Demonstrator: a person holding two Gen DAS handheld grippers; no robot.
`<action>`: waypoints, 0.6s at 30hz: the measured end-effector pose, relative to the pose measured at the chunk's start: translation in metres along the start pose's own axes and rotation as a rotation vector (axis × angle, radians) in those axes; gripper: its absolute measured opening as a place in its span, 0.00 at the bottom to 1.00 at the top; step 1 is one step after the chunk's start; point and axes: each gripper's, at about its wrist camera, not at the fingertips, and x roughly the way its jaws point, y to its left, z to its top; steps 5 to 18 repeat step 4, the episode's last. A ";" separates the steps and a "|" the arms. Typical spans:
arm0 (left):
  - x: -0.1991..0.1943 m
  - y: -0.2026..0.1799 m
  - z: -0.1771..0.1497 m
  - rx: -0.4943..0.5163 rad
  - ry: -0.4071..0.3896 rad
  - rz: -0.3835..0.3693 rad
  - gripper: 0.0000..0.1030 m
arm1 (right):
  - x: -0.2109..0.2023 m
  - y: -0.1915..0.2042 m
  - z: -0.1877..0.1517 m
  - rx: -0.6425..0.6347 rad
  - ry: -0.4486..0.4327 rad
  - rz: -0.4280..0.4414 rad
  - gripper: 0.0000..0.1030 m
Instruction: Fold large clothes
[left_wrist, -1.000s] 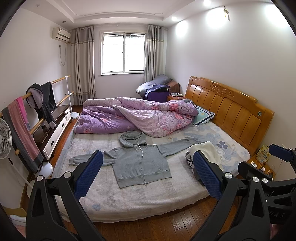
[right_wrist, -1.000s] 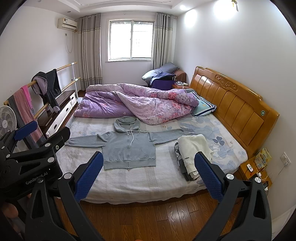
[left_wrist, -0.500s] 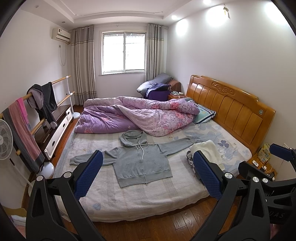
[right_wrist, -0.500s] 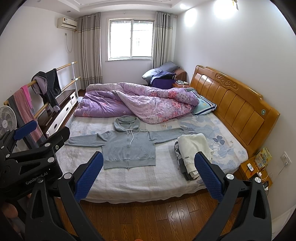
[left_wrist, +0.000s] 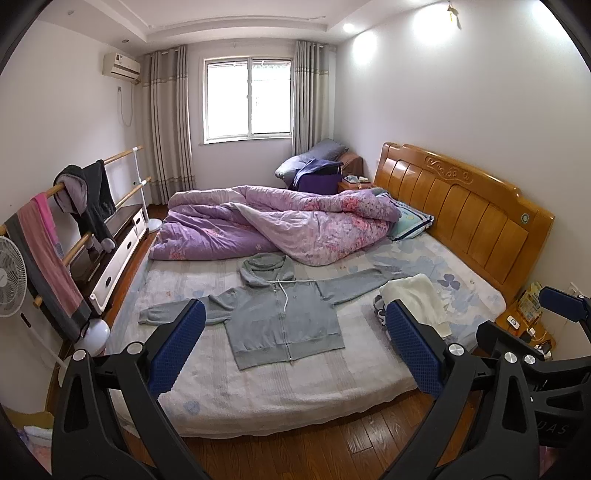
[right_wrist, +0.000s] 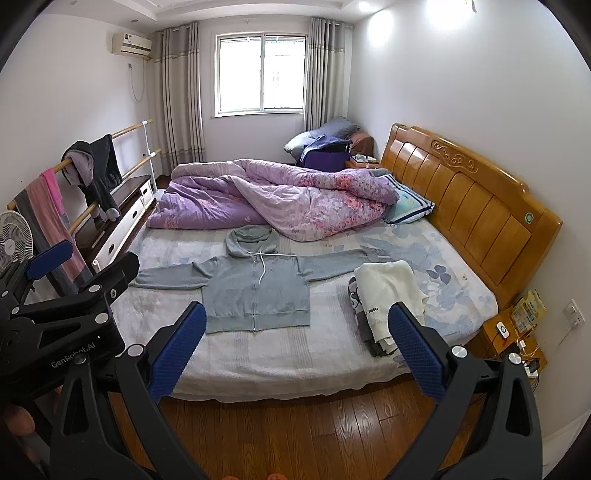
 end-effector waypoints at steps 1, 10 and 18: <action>0.001 0.001 -0.001 0.002 0.005 0.002 0.95 | 0.003 -0.002 0.000 0.000 0.005 0.000 0.92; 0.011 0.001 -0.004 0.011 0.023 0.001 0.95 | 0.010 -0.008 0.000 -0.001 0.022 0.003 0.92; 0.011 0.001 -0.004 0.011 0.023 0.001 0.95 | 0.010 -0.008 0.000 -0.001 0.022 0.003 0.92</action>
